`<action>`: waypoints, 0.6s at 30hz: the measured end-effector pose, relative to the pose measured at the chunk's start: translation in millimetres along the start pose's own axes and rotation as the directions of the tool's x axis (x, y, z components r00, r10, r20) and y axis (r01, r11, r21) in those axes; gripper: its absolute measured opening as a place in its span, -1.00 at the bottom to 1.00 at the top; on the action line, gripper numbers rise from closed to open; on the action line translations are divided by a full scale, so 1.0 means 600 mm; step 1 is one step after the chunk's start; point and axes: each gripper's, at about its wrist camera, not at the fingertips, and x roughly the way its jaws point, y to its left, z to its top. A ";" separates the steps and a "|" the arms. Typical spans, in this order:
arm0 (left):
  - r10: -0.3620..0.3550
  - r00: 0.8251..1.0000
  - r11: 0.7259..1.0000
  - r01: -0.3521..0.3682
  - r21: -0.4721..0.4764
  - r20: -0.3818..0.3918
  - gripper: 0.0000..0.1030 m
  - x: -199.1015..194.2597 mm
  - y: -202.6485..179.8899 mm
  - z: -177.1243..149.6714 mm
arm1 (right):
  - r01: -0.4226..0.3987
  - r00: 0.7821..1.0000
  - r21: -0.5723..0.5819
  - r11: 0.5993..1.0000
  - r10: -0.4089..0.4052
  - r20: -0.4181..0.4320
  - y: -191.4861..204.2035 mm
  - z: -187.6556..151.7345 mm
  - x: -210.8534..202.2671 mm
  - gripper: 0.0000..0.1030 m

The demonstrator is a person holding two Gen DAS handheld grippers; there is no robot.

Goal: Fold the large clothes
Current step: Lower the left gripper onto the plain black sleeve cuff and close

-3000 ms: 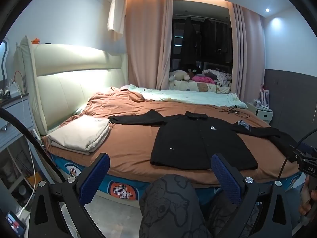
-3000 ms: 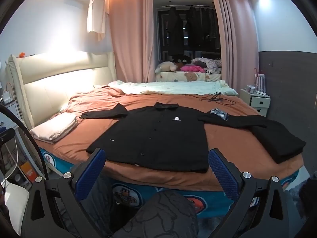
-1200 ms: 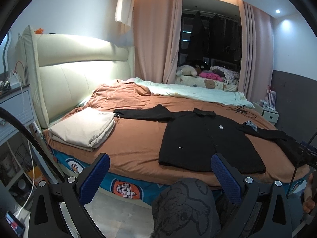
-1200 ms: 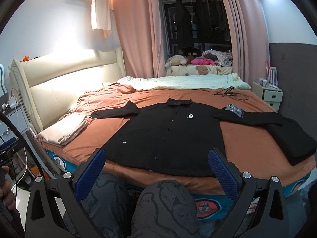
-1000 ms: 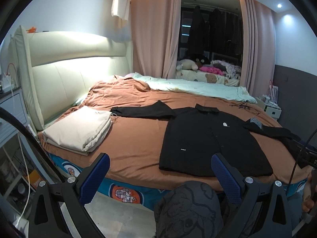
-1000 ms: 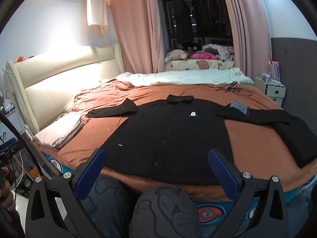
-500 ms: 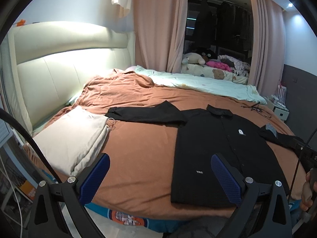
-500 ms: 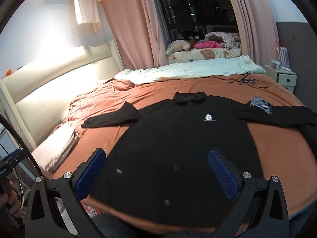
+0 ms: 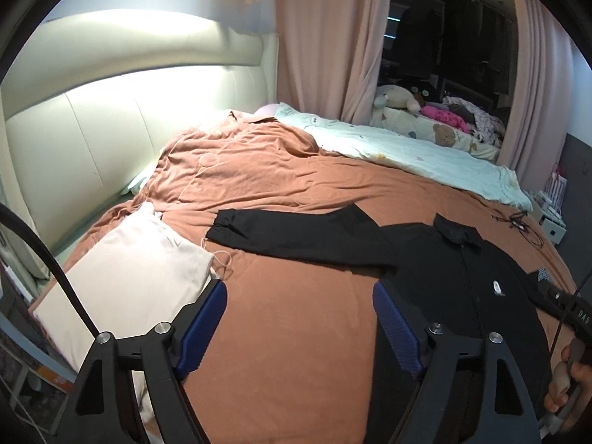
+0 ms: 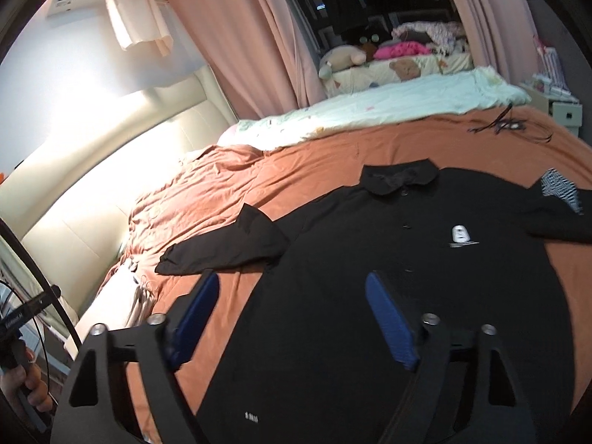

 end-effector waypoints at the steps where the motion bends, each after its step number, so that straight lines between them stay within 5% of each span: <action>1: 0.002 1.000 1.000 -0.002 -0.016 -0.010 0.50 0.015 0.007 0.013 | 0.001 1.000 0.004 1.000 -0.001 -0.010 -0.006 0.005 0.020 0.42; 10: 0.011 0.993 0.999 -0.017 -0.048 -0.120 0.20 0.180 0.030 0.082 | -0.009 0.991 0.093 0.996 0.021 -0.134 -0.039 0.067 0.168 0.02; 18: 0.006 0.969 0.992 -0.037 -0.118 -0.247 0.01 0.358 0.064 0.086 | 0.021 0.978 0.138 0.990 0.008 -0.211 -0.058 0.109 0.290 -0.12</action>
